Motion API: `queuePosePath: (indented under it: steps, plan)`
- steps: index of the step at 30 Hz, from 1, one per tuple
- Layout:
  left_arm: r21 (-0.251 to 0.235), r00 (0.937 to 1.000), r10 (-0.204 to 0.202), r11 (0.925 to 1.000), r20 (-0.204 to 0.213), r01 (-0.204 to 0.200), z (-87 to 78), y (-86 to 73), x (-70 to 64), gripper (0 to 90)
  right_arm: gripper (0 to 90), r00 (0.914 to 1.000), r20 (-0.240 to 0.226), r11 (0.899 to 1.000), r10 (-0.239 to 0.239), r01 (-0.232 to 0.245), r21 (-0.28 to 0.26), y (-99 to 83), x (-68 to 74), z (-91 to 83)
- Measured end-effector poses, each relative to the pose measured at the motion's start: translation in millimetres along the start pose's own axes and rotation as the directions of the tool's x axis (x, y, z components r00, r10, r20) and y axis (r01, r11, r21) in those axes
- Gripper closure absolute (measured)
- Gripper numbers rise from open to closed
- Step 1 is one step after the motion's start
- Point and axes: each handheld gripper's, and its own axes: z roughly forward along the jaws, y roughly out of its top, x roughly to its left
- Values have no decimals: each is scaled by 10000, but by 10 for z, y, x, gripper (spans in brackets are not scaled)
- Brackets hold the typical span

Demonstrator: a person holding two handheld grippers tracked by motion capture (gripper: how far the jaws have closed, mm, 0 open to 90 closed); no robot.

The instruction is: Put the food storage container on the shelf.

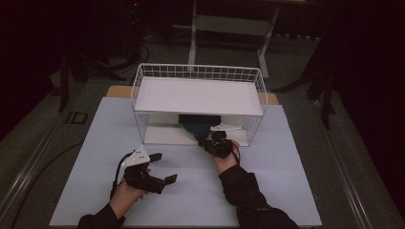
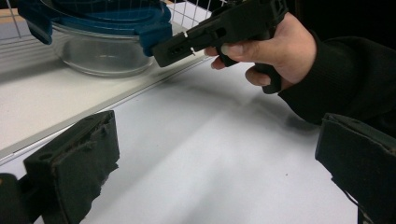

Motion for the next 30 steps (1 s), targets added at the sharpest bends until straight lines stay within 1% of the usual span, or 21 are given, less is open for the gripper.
queuePosePath:
  steps: [3,5,8,9,10,11,12,13,14,15,16,18,19,21,22,24,26,27,28,29,30]
  plan:
    - [-4,10000,17,10000,-6,-17,0,-2,3,0,899,9999,29,9999,-118,118,25,2,16,10]
    - [19,10000,-26,10000,4,26,2,-4,6,0,899,10000,19,10000,-33,34,-21,-2,18,6]
    - [14,10000,-26,10000,10,26,-1,-2,6,0,897,10000,-85,10000,-26,26,-17,-8,37,-10]
    - [-23,10000,-33,10000,23,33,-4,1,2,0,888,9998,-138,9999,-114,113,-22,-10,61,-20]
    - [-35,10000,-28,10000,14,28,-8,5,-2,0,826,9992,-182,9993,-354,352,-90,-17,117,-55]
    - [-57,10000,-35,10000,28,36,-11,11,-9,0,826,9992,-182,9993,-354,352,-90,-17,117,-55]
    - [-117,10000,13,9999,37,-13,-19,19,-24,0,749,9989,-151,9988,-441,437,-222,-34,166,-99]
    - [-117,10000,13,9999,37,-13,-19,19,-24,0,749,9989,-151,9988,-441,437,-222,-34,166,-99]
    - [-116,10000,35,9999,35,-35,-22,21,-31,0,707,9987,-108,9985,-494,492,-244,-41,187,-114]
    - [-132,9999,107,9999,35,-107,-19,17,-42,0,650,9983,-47,9980,-577,575,-269,-49,211,-131]
    - [-89,9999,100,9999,62,-100,-16,15,-48,0,540,9976,-62,9969,-692,689,-381,-68,240,-164]
    - [-123,9999,89,9999,114,-87,-16,12,-59,0,416,9973,-70,9962,-728,724,-487,-92,254,-193]
    - [-113,9998,124,9999,124,-122,-17,14,-63,0,370,9972,-90,9958,-743,737,-546,-104,254,-204]
    - [-113,9998,124,9999,124,-122,-17,14,-63,0,370,9972,-122,9957,-744,736,-560,-116,255,-213]
    - [-146,9998,159,9998,155,-157,-25,20,-71,0,196,9966,-179,9949,-806,793,-617,-140,252,-242]
    - [-171,9997,165,9997,181,-162,-28,21,-74,0,175,9955,-403,9941,-861,831,-694,-156,248,-278]
    - [-155,9996,198,9997,207,-195,-33,22,-81,0,175,9960,-423,9943,-792,759,-744,-165,251,-298]
    - [-158,9995,217,9996,216,-214,-35,22,-84,0,171,9948,-444,9940,-920,891,-642,-170,251,-312]
    - [-172,9995,219,9996,221,-216,-34,22,-88,0,172,9937,-339,9921,-1069,1044,-691,-178,254,-327]
    - [-156,9995,214,9997,245,-210,-35,23,-89,0,172,9939,-415,9928,-1025,996,-670,-183,254,-342]
    - [-153,9994,229,9996,259,-225,-33,22,-92,0,170,9945,-375,9929,-977,948,-716,-196,254,-377]
